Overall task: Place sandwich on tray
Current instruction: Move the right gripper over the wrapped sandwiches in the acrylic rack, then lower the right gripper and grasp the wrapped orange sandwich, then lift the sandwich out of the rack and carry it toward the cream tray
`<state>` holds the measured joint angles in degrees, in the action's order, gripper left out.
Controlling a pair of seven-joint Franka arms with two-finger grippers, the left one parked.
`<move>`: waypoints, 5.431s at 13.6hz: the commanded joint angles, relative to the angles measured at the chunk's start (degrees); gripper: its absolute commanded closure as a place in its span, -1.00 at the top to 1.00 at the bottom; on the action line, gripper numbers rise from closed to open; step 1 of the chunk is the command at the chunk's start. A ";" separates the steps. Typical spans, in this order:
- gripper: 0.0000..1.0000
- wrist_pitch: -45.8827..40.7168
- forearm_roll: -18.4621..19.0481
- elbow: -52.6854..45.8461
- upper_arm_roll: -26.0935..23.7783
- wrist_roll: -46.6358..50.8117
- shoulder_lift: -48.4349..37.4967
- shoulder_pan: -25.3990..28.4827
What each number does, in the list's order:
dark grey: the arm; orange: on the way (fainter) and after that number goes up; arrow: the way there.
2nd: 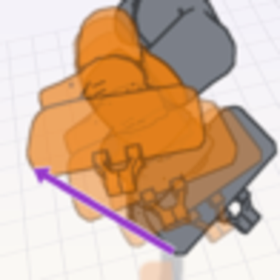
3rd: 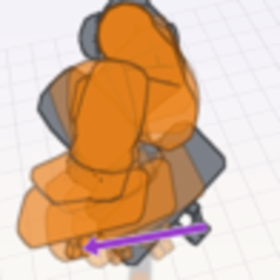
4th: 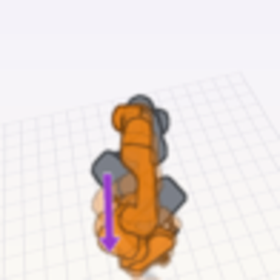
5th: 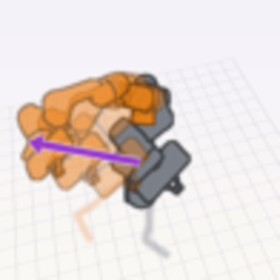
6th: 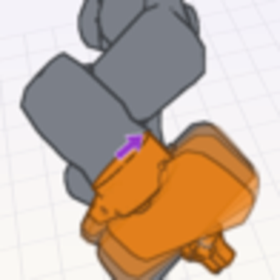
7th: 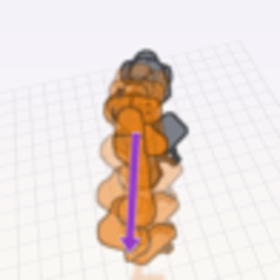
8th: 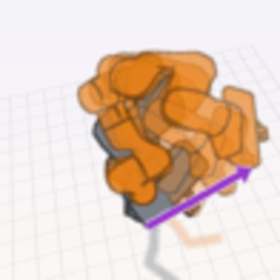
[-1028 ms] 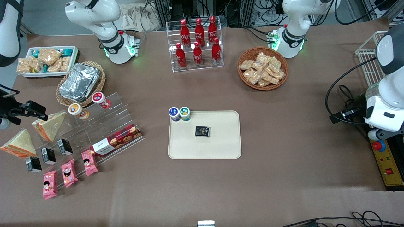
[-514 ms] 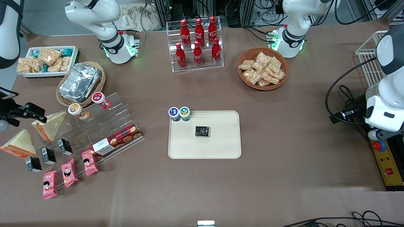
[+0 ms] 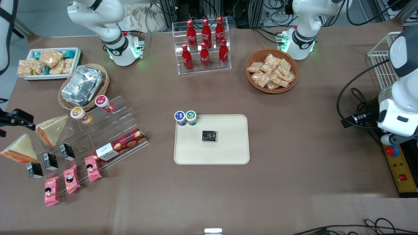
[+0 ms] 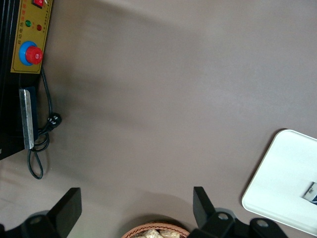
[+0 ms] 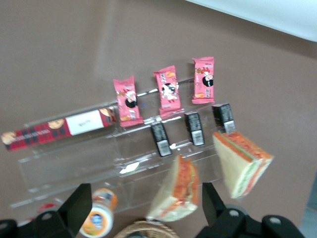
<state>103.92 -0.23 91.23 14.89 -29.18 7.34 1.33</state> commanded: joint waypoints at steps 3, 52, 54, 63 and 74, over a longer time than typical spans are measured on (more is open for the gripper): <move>0.98 1.01 -0.82 -2.28 4.25 -9.91 3.37 -0.36; -0.95 -8.47 -4.43 -5.19 5.06 21.50 6.02 15.70; -0.94 -8.39 -4.34 -5.80 5.06 28.45 6.10 20.01; -0.92 3.28 -1.35 -6.06 4.88 23.23 12.60 37.94; -0.94 25.62 -1.70 -9.84 -5.31 -9.83 29.73 40.68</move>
<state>127.81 -2.82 84.48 10.81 -34.57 33.61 42.43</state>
